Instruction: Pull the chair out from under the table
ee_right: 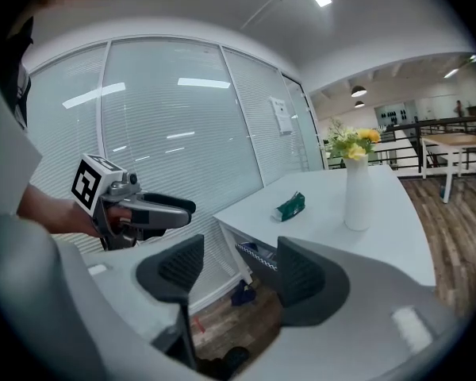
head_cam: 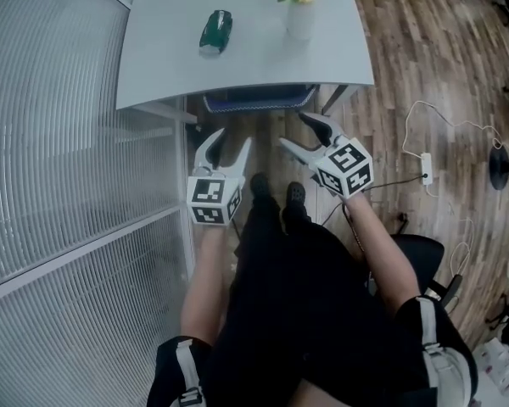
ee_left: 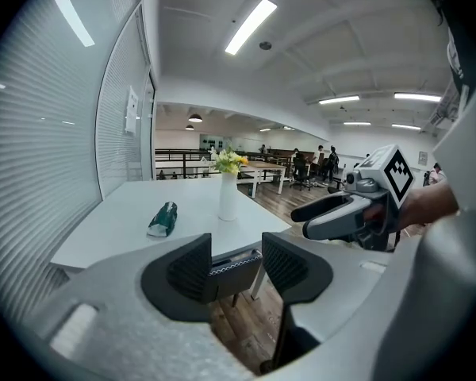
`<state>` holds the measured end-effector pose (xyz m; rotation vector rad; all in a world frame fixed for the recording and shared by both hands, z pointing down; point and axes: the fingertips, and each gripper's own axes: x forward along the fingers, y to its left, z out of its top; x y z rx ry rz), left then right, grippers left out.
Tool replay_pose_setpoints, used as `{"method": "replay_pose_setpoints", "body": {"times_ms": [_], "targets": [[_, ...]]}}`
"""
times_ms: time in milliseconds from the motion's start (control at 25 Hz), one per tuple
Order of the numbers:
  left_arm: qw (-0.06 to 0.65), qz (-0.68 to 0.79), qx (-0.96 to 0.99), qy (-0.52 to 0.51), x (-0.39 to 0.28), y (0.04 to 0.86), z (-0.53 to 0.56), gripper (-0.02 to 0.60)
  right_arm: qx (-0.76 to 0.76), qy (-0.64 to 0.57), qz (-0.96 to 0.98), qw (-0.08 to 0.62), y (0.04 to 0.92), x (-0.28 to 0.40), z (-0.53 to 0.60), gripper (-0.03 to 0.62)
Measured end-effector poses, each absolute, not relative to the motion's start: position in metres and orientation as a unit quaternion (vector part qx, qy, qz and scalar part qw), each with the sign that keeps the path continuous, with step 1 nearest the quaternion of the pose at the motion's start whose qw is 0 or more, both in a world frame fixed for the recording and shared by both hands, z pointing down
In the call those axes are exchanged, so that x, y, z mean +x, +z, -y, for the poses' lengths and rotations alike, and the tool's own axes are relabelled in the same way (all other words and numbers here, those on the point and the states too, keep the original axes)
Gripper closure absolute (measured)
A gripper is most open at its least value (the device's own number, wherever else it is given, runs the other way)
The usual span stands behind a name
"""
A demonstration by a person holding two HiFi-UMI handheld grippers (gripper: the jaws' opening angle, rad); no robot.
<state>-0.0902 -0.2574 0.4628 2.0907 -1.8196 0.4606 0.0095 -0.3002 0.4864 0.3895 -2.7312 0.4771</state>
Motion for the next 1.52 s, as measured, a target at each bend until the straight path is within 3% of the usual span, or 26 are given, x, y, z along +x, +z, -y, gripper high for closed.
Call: {"method": "replay_pose_setpoints", "body": {"times_ms": [240,480,680,1000,1040,1440,1520], "targets": [[0.164,0.625,0.739,0.189,-0.097,0.48,0.262,0.376,0.126,0.137,0.96,0.207,0.498,0.004,0.301,0.313],[0.094,0.564,0.764,0.299,-0.1,0.502,0.278,0.376,0.123,0.096,0.954,0.256,0.51,-0.01,0.312,0.313],[0.121,0.51,0.79,0.318,-0.108,0.526,0.294,0.376,0.111,0.034,0.938,0.326,0.538,-0.025,0.317,0.313],[0.095,0.422,0.808,0.4,-0.13,0.563,0.312,0.383,0.087,-0.15,0.875,0.452,0.581,-0.039,0.333,0.313],[0.088,0.413,0.809,0.41,-0.133,0.566,0.314,0.383,0.083,-0.162,0.868,0.462,0.586,-0.041,0.335,0.336],[0.062,0.34,0.819,0.459,-0.16,0.621,0.33,0.39,0.076,-0.19,0.827,0.523,0.637,-0.052,0.354,0.343],[0.06,0.327,0.82,0.466,-0.161,0.63,0.331,0.391,0.073,-0.228,0.811,0.534,0.642,-0.054,0.357,0.387]]}}
